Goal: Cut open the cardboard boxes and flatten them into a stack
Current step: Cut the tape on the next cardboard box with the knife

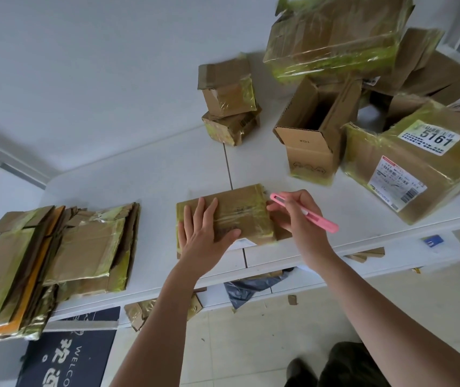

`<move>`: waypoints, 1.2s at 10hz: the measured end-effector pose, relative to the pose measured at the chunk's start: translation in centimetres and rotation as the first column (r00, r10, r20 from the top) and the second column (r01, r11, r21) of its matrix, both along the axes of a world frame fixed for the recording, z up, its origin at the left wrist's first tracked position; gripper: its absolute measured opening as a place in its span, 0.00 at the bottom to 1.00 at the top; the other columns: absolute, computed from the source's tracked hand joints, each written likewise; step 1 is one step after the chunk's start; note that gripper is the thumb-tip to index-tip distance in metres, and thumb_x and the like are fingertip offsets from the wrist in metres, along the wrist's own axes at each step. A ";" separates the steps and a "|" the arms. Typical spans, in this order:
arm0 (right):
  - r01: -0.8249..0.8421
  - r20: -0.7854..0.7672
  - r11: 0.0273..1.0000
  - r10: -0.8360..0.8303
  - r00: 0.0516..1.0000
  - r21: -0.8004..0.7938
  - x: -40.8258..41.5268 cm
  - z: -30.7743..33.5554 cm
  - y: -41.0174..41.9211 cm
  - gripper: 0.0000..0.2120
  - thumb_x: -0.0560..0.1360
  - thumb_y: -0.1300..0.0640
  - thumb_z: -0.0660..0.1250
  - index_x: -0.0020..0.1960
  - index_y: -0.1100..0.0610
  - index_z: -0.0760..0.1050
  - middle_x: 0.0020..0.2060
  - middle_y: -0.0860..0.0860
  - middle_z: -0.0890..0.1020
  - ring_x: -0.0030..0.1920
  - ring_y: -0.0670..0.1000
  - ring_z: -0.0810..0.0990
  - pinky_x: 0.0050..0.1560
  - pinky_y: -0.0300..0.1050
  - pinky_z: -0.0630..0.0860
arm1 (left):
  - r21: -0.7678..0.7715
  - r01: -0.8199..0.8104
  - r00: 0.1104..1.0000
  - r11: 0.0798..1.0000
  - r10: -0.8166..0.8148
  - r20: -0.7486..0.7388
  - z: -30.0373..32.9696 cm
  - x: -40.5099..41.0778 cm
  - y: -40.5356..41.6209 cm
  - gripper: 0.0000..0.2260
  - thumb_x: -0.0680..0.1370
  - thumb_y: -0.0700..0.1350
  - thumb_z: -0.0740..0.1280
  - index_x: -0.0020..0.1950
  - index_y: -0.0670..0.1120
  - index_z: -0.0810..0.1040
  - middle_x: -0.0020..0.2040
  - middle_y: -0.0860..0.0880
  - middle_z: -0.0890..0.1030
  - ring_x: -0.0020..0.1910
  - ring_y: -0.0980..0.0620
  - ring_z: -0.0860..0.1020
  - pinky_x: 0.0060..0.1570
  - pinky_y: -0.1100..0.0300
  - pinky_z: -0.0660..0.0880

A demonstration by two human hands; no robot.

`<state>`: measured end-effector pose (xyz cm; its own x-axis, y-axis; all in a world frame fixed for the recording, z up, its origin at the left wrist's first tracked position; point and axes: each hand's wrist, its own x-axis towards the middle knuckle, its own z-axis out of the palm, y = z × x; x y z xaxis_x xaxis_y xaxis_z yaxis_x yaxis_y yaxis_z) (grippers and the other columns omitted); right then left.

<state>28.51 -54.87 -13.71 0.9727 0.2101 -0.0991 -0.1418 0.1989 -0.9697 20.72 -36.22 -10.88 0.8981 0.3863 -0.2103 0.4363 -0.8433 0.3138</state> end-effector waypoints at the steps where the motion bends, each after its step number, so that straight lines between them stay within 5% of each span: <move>1: -0.025 0.096 0.998 0.031 0.995 -0.061 0.5 -0.1 0.3 0.05 0.82 0.58 0.61 0.51 0.58 0.74 0.40 0.53 0.84 0.51 0.51 0.83 0.59 0.52 0.77 | 0.006 0.007 0.998 1.000 -0.006 -0.059 0.1 0.4 0.1 0.37 0.78 0.67 0.57 0.80 0.58 0.43 0.80 0.55 0.38 0.78 0.50 0.33 0.75 0.50 0.33; 2: -0.009 0.167 0.995 0.026 0.986 -0.103 1.1 0.2 0.6 0.07 0.82 0.60 0.61 0.51 0.63 0.74 0.38 0.53 0.83 0.46 0.47 0.82 0.50 0.32 0.73 | 0.012 0.014 0.997 1.000 -0.013 -0.078 0.1 0.4 0.2 0.37 0.77 0.67 0.57 0.80 0.58 0.42 0.80 0.56 0.37 0.78 0.50 0.32 0.75 0.49 0.33; 8: -0.122 0.167 0.979 0.149 0.975 -0.162 0.0 0.3 -1.1 0.10 0.82 0.63 0.60 0.42 0.62 0.69 0.31 0.57 0.77 0.36 0.51 0.76 0.44 0.32 0.72 | -0.013 0.025 0.993 1.000 -0.026 -0.115 0.3 0.9 0.3 0.37 0.79 0.64 0.59 0.80 0.57 0.40 0.80 0.56 0.36 0.77 0.49 0.31 0.75 0.49 0.31; 10: -0.141 0.196 0.977 0.172 0.965 -0.162 -2.8 -0.3 -2.6 0.09 0.78 0.57 0.59 0.40 0.57 0.69 0.31 0.55 0.77 0.37 0.48 0.79 0.47 0.34 0.74 | -0.010 0.025 0.994 1.000 -0.026 -0.106 0.4 0.7 0.3 0.37 0.79 0.64 0.59 0.80 0.57 0.40 0.80 0.56 0.36 0.77 0.50 0.31 0.75 0.49 0.32; 12: -0.107 0.238 0.987 0.134 0.962 -0.123 -2.0 0.5 -3.2 0.09 0.80 0.59 0.60 0.43 0.62 0.71 0.33 0.55 0.80 0.36 0.47 0.79 0.46 0.30 0.73 | -0.014 0.026 0.995 1.000 -0.027 -0.099 0.4 0.6 0.3 0.37 0.79 0.63 0.60 0.80 0.58 0.41 0.80 0.57 0.36 0.77 0.50 0.31 0.75 0.49 0.32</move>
